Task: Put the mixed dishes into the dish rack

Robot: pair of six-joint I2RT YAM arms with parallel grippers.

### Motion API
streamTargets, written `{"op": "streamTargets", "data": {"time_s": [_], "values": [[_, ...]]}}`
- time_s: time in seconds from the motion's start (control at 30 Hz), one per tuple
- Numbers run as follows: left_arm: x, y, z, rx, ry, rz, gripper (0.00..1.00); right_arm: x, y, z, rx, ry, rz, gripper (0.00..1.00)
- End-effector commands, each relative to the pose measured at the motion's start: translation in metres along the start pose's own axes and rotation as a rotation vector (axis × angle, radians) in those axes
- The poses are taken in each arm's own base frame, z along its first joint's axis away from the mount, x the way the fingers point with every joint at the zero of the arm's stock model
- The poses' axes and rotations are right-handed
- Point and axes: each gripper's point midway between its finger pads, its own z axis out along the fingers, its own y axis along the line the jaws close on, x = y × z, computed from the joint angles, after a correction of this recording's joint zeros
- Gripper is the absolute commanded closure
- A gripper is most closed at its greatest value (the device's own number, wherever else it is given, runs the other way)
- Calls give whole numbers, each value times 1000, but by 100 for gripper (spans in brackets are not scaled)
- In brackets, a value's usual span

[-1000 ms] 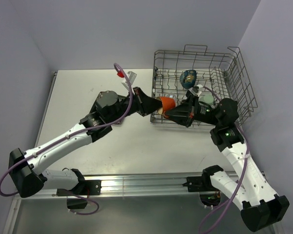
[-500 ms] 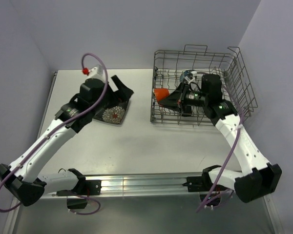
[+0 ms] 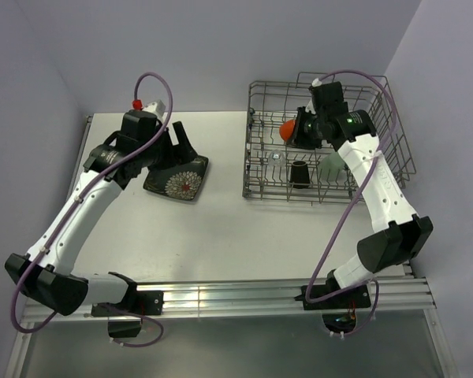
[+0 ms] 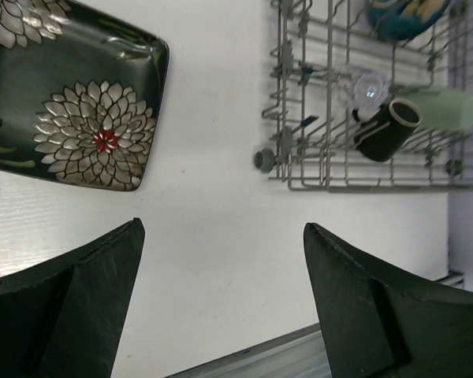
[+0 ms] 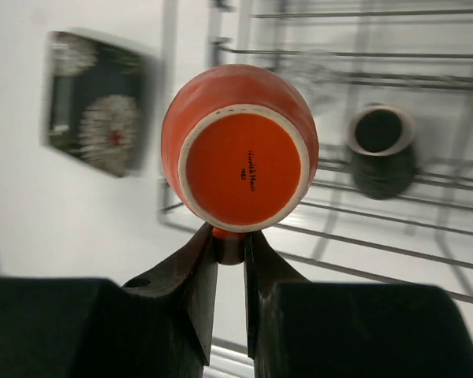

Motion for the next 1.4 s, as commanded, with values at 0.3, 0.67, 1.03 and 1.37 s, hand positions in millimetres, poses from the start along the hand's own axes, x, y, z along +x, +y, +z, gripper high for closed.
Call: {"op": "streamTargets", "data": {"time_s": [0.3, 0.67, 1.03, 1.37], "values": [[-10, -9, -24, 54, -52, 197, 10, -9, -113, -4, 442, -42, -60, 100], [-16, -4, -12, 12, -52, 238, 9, -25, -179, 3, 672, -58, 68, 100], [-5, -3, 12, 20, -3, 243, 9, 2, -245, -20, 819, -52, 196, 100], [-1, -4, 11, 27, 4, 280, 8, -11, -198, 0, 649, -85, 114, 100]]}}
